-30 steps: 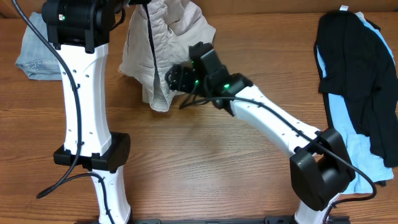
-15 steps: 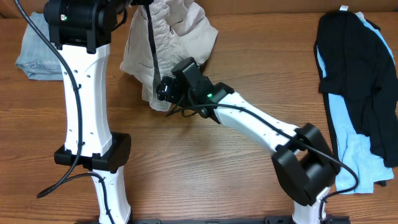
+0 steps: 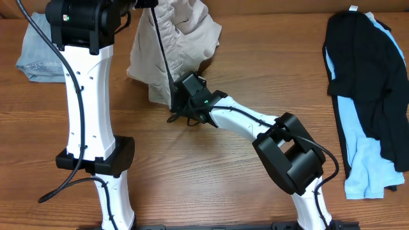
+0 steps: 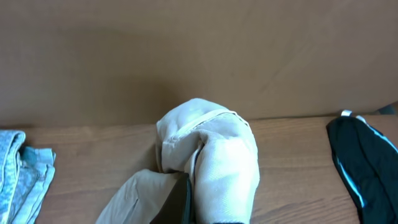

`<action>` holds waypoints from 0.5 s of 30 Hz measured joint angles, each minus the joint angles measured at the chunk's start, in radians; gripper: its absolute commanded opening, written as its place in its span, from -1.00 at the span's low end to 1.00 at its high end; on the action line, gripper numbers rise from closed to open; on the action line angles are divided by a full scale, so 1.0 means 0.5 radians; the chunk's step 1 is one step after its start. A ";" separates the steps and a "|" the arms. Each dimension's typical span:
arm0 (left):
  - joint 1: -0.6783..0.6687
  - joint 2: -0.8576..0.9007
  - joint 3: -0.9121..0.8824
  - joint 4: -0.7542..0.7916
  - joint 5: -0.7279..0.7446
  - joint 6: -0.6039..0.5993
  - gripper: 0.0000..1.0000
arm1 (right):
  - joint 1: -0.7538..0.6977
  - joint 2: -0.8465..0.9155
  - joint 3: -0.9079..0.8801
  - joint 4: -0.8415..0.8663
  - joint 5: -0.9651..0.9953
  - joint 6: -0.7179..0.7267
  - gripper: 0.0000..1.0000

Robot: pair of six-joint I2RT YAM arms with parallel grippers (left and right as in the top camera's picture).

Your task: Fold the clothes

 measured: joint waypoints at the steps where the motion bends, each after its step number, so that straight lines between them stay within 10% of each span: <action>1: 0.000 0.000 0.000 -0.003 -0.002 0.000 -0.92 | -0.005 0.000 0.002 -0.010 0.003 -0.053 -0.53; 3: -0.008 0.000 0.000 -0.002 -0.023 0.000 -0.92 | -0.015 -0.001 0.012 -0.038 0.005 -0.126 -0.92; 15: 0.002 0.002 0.000 -0.091 -0.181 0.049 -0.92 | -0.430 -0.296 0.022 -0.867 -0.072 -0.518 -0.92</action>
